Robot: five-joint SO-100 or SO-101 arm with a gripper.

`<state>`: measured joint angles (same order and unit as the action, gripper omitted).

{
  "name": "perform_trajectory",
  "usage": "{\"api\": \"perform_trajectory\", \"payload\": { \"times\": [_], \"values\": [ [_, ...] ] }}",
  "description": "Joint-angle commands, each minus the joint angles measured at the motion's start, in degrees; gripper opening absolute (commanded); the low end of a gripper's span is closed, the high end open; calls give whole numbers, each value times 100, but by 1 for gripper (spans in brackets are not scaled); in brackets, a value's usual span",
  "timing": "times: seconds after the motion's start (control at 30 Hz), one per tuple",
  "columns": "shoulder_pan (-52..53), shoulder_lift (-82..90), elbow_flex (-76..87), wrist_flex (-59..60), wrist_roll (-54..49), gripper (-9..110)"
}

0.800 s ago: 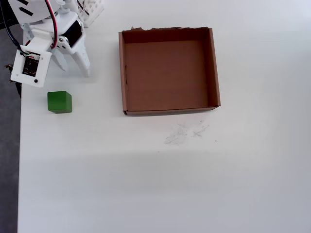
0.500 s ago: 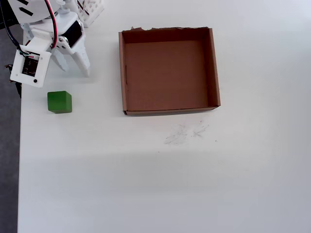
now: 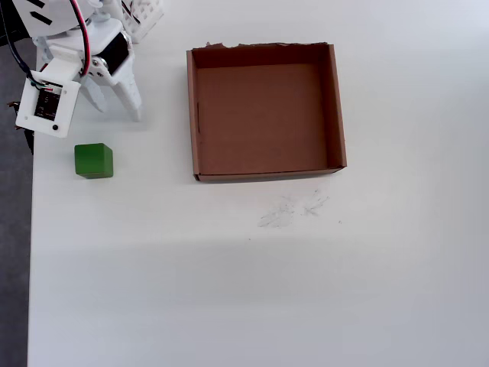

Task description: Grasp a green cube and put it in a box.

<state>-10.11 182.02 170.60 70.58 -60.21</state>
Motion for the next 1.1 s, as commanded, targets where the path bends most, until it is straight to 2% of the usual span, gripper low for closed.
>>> {"api": "perform_trajectory", "payload": {
  "times": [0.0, 1.07],
  "values": [
    [35, 35, -26, 26, 26, 21],
    [-167, 35, -26, 26, 35, 22]
  ]
}}
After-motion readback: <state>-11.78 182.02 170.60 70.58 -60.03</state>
